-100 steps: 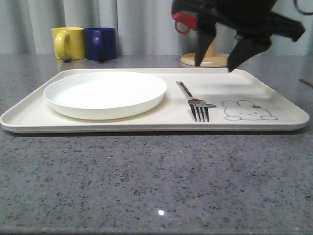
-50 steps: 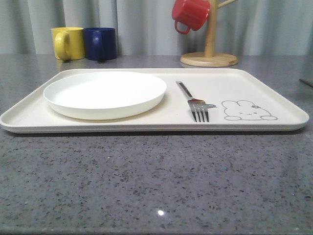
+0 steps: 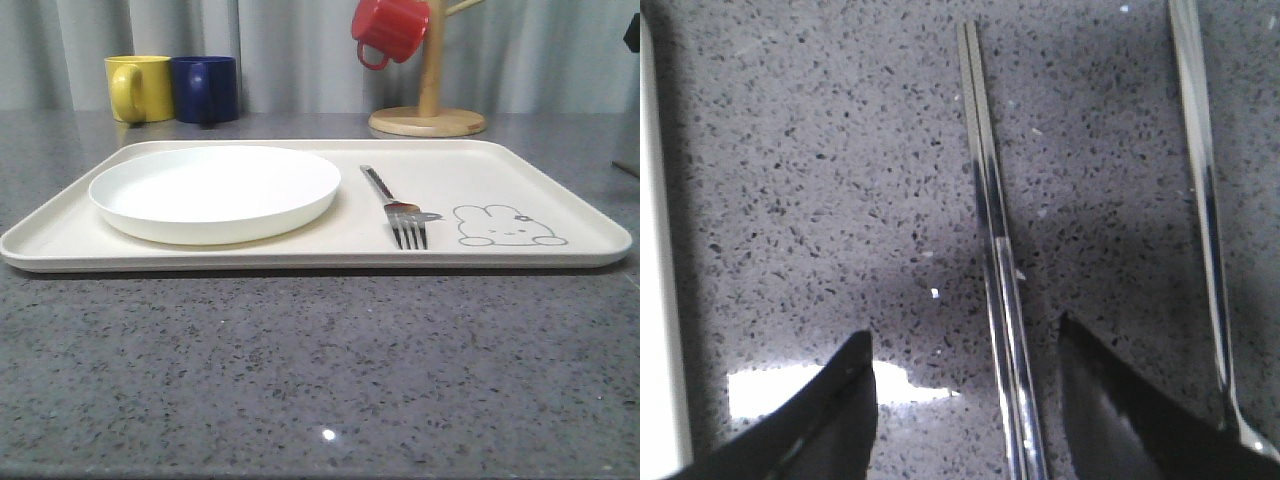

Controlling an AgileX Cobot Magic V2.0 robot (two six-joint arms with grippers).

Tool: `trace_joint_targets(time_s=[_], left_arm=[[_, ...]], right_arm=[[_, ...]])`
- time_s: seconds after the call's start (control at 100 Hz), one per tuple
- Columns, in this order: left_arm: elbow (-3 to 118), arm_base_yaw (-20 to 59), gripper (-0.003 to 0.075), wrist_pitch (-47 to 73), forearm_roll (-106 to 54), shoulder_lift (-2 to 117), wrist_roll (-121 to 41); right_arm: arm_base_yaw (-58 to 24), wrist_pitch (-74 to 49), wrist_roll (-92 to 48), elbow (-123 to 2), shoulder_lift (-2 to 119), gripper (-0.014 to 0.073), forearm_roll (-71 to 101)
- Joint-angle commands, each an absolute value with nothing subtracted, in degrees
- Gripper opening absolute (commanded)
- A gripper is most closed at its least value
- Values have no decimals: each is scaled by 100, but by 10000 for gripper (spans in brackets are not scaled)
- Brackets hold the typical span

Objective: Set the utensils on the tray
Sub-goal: 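Open the right gripper and lift it back toward the chopsticks, then grasp the metal chopsticks with the right gripper and lower them beside the fork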

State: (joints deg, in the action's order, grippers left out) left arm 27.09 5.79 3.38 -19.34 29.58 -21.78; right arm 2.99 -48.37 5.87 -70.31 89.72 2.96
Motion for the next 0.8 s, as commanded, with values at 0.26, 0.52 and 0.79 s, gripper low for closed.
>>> trace_joint_targets(time_s=[0.26, 0.52, 0.79], left_arm=[[2872, 564, -18, -118, -1969, 2967, -2147], [2872, 564, -18, -118, -1969, 2967, -2147], [2872, 564, -18, -118, -1969, 2967, -2147]], right_arm=[[336, -4595, 182, -7206, 9180, 415, 307], [336, -4640, 182, -7206, 9444, 415, 307], [336, -4703, 182, -7206, 9452, 181, 307]])
